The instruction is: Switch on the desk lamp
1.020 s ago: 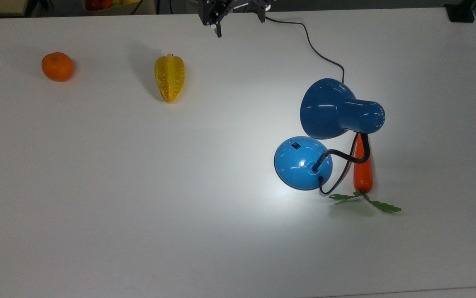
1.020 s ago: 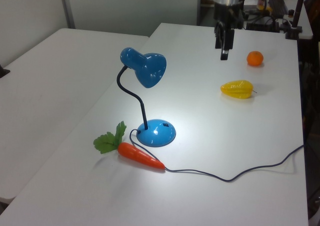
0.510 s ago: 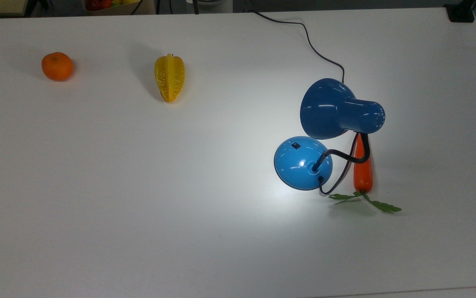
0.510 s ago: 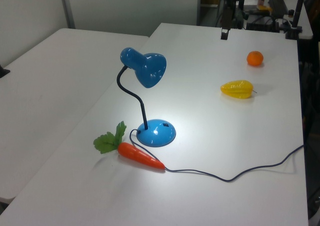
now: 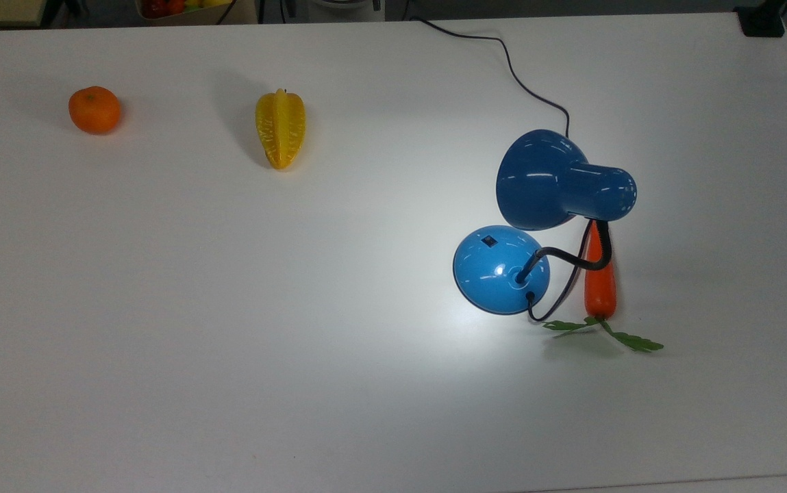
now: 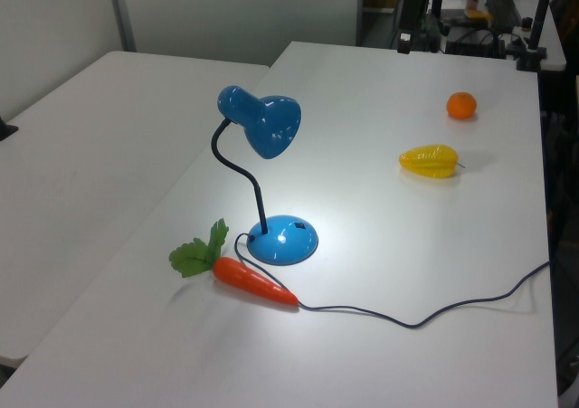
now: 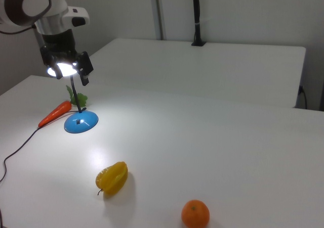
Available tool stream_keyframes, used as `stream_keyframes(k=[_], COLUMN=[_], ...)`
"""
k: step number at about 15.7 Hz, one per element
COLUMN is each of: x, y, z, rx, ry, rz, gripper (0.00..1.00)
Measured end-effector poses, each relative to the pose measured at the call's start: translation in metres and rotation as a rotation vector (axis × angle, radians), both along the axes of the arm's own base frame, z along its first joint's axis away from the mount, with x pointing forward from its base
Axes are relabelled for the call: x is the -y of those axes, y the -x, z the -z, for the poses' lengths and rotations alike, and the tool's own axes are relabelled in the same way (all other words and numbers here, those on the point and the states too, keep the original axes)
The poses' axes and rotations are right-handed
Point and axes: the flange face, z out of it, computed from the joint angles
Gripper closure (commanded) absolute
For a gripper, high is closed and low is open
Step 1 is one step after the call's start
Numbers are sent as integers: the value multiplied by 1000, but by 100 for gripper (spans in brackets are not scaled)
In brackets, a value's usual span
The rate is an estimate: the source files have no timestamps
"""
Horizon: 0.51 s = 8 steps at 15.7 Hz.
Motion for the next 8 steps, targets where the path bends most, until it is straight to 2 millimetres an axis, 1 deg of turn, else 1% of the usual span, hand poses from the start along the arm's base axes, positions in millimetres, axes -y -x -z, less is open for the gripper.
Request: stream_keyframes(k=[3,8], x=[1,3], y=[-2,-3], z=[1,0], rx=[17,26], ry=[8,11], rz=[-90,-112], gripper=[0,0])
